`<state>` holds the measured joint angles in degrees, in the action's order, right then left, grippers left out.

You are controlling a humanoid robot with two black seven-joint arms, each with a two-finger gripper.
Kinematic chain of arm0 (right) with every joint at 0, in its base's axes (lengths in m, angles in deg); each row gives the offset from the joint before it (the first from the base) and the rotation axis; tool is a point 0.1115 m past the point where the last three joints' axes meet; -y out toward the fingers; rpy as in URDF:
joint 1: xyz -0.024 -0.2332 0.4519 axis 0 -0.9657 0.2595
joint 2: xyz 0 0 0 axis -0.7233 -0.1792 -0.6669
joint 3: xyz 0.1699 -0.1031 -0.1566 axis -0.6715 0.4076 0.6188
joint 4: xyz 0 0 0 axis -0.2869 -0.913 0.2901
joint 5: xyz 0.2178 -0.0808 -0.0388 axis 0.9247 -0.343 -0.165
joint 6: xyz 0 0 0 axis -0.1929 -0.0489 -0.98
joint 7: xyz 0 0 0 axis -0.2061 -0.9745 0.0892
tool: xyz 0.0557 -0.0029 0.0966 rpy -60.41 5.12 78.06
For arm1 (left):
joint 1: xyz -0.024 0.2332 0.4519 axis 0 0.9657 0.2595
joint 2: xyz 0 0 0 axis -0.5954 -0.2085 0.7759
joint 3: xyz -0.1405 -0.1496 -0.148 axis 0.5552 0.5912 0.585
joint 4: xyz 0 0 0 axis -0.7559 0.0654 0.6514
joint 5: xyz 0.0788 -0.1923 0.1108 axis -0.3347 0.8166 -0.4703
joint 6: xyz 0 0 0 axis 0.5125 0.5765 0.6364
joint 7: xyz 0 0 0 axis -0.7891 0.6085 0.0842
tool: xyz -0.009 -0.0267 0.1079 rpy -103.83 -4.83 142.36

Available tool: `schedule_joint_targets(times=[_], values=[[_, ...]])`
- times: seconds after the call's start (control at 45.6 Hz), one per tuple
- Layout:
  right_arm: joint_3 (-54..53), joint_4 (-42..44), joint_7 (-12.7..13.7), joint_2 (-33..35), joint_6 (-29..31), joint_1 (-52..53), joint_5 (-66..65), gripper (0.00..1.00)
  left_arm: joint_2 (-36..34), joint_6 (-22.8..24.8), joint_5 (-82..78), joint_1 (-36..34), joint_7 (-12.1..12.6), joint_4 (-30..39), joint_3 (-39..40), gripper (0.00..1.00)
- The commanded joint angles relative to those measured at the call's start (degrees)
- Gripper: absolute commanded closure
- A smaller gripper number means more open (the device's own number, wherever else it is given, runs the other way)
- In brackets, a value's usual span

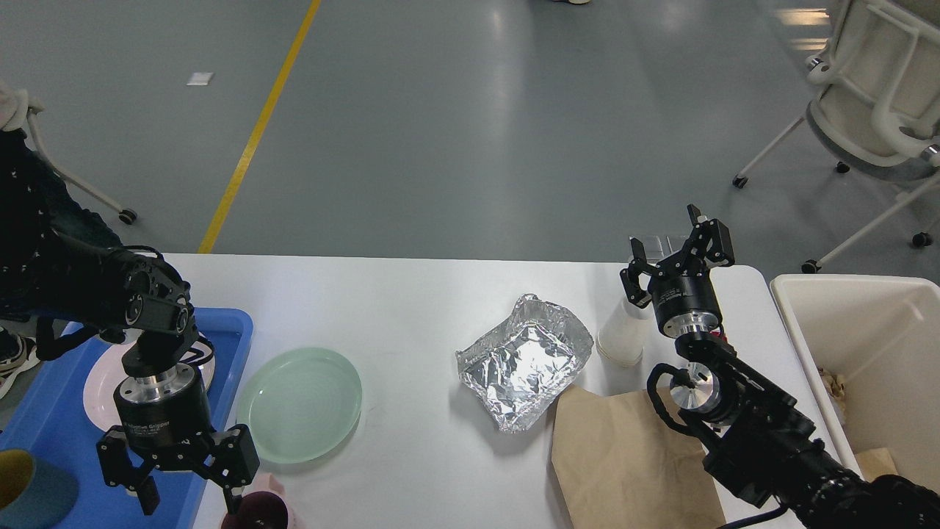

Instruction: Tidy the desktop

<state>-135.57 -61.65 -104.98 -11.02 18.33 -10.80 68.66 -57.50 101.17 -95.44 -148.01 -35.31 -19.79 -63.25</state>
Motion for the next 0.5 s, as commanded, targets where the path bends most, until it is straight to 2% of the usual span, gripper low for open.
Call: schedule_joint_targets(times=[0.0, 0.241, 0.482], values=[[0.0, 0.0, 0.0, 0.0, 0.0, 0.0, 0.0, 0.0, 1.2, 0.0, 0.0, 2.3, 0.2, -2.2, 0.3, 0.04], [0.0, 0.0, 0.0, 0.0, 0.0, 0.0, 0.0, 0.0, 1.6, 0.0, 0.0, 5.8, 0.2, -6.3, 0.9, 0.04], [0.0, 0.0, 0.0, 0.0, 0.0, 0.0, 0.0, 0.0, 1.6, 0.0, -0.1, 7.5, 0.3, -6.7, 1.1, 0.06]])
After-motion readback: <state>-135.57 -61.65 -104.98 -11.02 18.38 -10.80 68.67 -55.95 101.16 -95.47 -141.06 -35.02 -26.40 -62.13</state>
